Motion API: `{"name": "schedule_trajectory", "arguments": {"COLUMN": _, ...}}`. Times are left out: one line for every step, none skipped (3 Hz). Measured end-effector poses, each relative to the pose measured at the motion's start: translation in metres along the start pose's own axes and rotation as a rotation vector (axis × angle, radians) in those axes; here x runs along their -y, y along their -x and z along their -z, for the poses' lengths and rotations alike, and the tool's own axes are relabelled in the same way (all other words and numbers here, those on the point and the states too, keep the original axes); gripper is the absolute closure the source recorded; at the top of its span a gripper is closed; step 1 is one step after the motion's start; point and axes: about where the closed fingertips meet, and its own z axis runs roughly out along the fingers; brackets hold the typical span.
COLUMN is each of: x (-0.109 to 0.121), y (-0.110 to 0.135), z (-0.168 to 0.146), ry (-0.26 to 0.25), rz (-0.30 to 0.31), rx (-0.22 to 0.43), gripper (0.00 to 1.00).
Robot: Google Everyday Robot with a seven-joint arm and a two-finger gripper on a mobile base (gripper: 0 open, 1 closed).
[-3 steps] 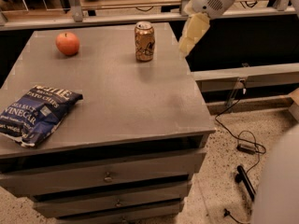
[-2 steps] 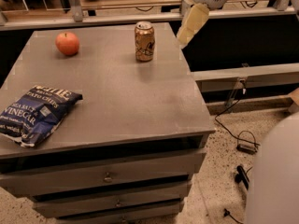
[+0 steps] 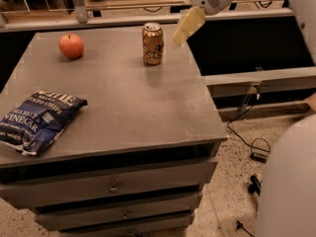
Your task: Move orange can near apple
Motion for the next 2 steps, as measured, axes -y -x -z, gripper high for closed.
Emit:
{"name": "schedule_trajectory", "arguments": {"x": 0.025, "y": 0.017, "z": -0.052, "ry": -0.012, "rz": -0.047, "rx": 0.187, "gripper": 0.00}}
{"name": "schedule_trajectory", "arguments": {"x": 0.039, "y": 0.021, "z": -0.085, "ry": -0.015, "rz": -0.121, "rx": 0.256, "gripper": 0.00}}
